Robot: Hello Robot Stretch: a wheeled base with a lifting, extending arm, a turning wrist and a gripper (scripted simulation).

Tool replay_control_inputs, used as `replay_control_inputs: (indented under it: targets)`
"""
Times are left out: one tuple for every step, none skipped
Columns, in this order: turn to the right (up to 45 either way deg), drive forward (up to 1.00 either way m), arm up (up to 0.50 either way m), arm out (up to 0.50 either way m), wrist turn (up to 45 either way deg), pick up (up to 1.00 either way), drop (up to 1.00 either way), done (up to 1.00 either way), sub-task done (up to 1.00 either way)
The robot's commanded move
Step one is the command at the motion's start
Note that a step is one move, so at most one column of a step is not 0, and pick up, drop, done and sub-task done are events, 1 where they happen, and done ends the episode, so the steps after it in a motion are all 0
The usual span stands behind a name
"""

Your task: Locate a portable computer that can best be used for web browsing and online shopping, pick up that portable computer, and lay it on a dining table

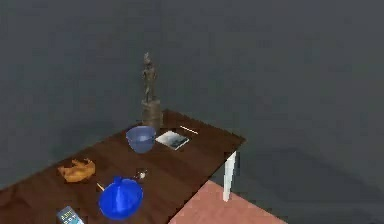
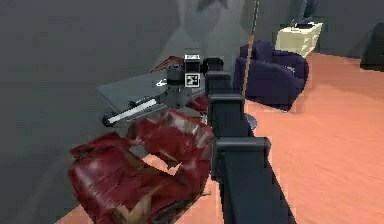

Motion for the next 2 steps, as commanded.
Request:
replay_control_inputs:
  targets:
    - [45.0, 0.00, 0.00, 0.00, 0.0, 0.00, 0.00, 0.00, 0.00]
    - [21.0, 0.00, 0.00, 0.00, 0.0, 0.00, 0.00, 0.00, 0.00]
